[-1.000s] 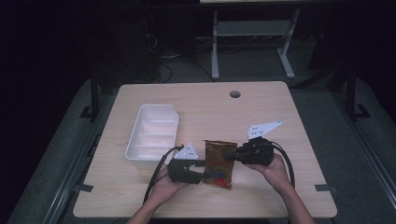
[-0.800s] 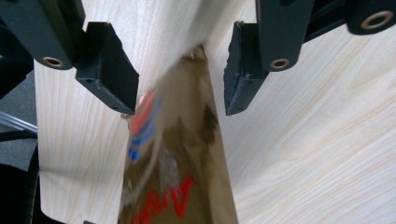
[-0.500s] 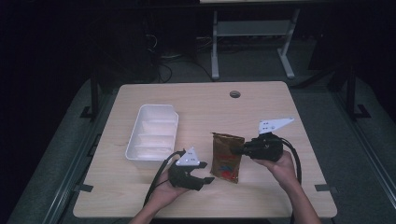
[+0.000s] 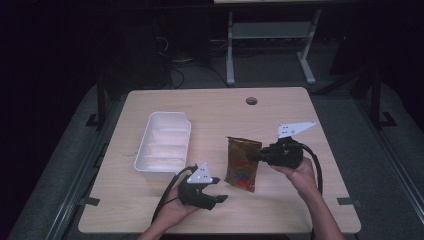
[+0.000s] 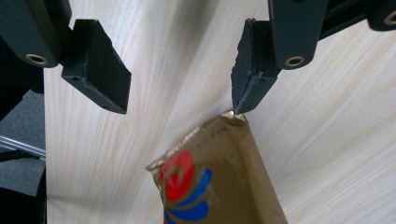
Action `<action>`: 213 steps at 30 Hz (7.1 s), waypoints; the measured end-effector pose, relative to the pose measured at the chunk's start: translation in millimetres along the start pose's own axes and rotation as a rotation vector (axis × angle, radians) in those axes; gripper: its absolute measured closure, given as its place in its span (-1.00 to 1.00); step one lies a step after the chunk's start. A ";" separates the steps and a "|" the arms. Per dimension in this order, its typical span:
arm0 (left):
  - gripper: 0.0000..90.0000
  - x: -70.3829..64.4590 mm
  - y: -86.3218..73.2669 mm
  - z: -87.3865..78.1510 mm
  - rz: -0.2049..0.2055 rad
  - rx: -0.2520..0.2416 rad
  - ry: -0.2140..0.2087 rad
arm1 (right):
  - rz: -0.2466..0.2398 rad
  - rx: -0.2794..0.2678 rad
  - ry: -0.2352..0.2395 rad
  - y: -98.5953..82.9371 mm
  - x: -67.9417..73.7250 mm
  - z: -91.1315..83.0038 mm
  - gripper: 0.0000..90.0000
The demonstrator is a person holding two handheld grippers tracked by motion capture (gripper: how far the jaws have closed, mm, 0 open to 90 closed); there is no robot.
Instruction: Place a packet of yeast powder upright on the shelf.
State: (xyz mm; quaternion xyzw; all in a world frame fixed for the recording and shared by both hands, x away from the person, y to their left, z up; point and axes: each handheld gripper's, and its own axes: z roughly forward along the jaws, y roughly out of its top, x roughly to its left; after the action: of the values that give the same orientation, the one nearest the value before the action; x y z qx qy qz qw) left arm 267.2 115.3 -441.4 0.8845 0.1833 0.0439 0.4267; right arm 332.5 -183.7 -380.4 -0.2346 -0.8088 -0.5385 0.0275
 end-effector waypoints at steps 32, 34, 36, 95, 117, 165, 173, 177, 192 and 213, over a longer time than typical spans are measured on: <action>-0.43 -3.6 -19.4 -24.0 -0.002 0.000 0.032 | -0.024 0.007 -0.002 54.7 -10.5 31.0 0.86; -0.43 -3.5 -20.1 -24.4 -0.002 0.000 0.032 | -0.026 0.010 0.000 58.2 -10.9 34.1 0.86; -0.44 -2.9 -21.2 -24.2 -0.003 -0.003 0.040 | -0.028 0.007 -0.003 61.2 -11.1 36.9 0.86; -0.46 1.0 -27.4 -25.0 0.025 0.000 0.068 | -0.078 -0.006 0.042 154.4 -17.2 120.7 0.87; -0.46 1.1 -27.6 -26.4 0.032 0.001 0.069 | -0.082 -0.013 0.092 169.5 -15.7 163.6 0.87; -0.47 -1.3 -28.2 -24.3 0.058 0.024 0.071 | -0.035 0.078 0.127 138.0 -18.8 232.7 0.85; -0.47 -1.6 -28.3 -22.9 0.054 0.030 0.066 | 0.019 0.118 0.129 117.0 -30.6 236.0 0.79; -0.47 -2.2 -28.2 -21.8 0.057 0.031 0.065 | 0.048 0.121 0.127 112.9 -36.4 232.1 0.74; -0.48 -2.2 -28.5 -20.0 0.057 0.038 0.058 | 0.098 0.133 0.115 105.6 -44.3 212.3 0.14; -0.51 -2.1 -26.9 -21.3 0.044 0.004 0.065 | 0.084 0.099 0.102 87.6 -41.3 157.8 0.04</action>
State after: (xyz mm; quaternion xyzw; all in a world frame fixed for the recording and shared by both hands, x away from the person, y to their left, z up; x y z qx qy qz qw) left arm 252.5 145.6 -448.5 0.8873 0.1778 0.0816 0.4177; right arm 437.9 -31.5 -383.6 -0.2391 -0.8214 -0.5076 0.1027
